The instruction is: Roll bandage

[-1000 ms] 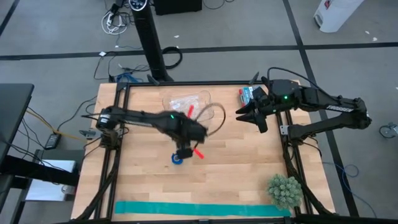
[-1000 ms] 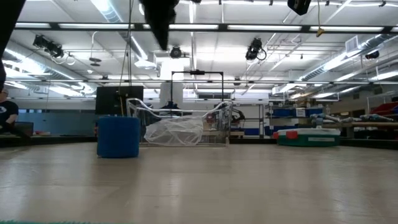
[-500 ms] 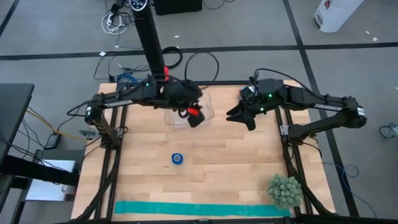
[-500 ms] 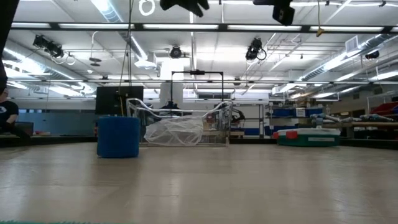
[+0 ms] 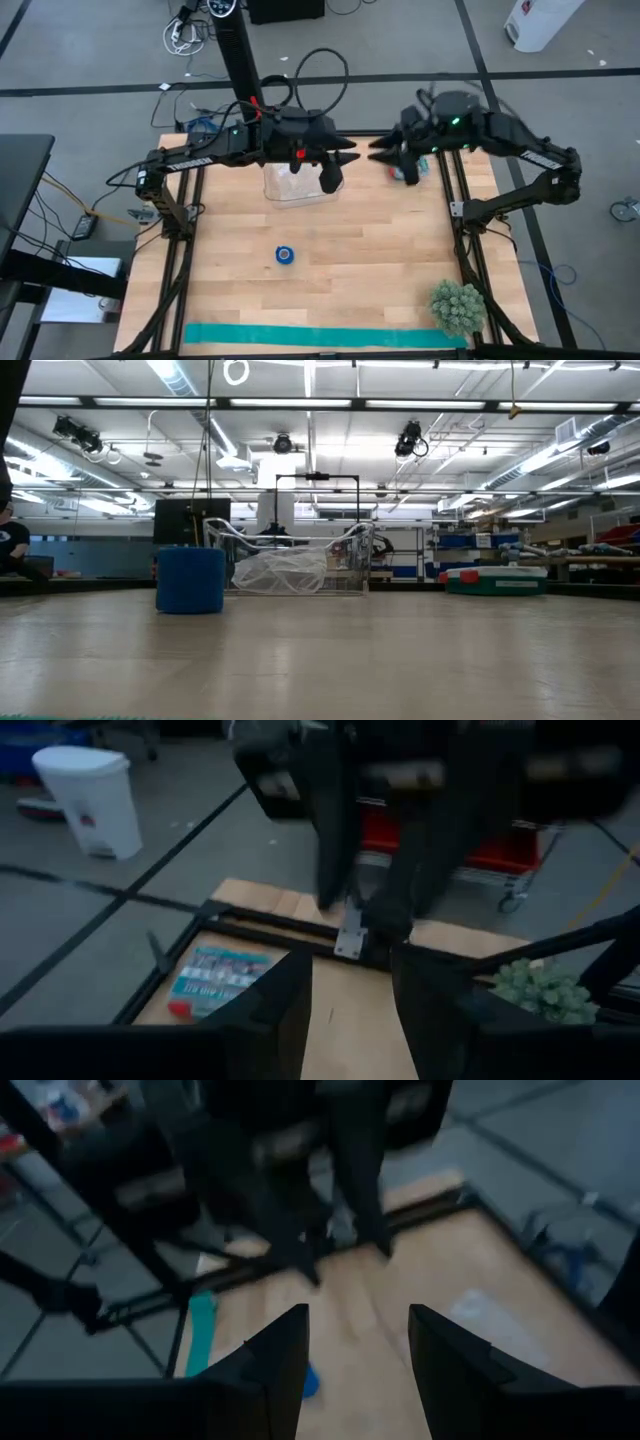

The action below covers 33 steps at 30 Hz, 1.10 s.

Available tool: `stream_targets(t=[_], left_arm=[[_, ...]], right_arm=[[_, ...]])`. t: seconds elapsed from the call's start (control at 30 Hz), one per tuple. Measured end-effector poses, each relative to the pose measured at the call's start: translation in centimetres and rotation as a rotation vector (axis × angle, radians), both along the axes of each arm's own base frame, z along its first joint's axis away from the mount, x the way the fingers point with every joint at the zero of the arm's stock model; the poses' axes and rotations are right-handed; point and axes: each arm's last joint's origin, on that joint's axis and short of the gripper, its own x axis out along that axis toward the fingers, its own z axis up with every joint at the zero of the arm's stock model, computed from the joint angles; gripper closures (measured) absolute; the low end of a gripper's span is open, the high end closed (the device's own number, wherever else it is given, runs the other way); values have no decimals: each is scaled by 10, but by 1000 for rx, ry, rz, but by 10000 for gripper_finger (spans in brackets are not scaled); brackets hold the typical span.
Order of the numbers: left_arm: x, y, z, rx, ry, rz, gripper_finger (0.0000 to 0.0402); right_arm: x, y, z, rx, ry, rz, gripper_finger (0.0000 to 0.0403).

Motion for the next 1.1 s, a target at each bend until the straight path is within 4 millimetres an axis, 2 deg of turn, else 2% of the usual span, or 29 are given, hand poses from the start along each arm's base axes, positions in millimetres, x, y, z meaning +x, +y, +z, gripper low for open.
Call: stream_targets(t=[0.17,0.27,0.47,0.6,0.73,0.87,1.1], left_arm=[[-1,-1,4,32,-25,-65,259],[2,-2,0,33,-40,-102,267],[15,2,-26,-36,-109,-162,285],[17,7,-42,-85,-134,-174,292],[7,11,-48,-89,-159,-161,297],[-8,16,-58,-122,-192,-138,300],[-51,22,-72,-171,-201,-61,300]], right_arm=[[-21,-2,28,-39,-93,11,236],[-29,-1,38,-50,-131,11,236],[-31,0,41,-41,-164,28,236],[-30,0,41,-21,-163,27,236],[-20,-3,36,-2,-138,24,236],[-1,-7,27,17,-98,49,236],[30,-16,15,18,-75,64,236]])
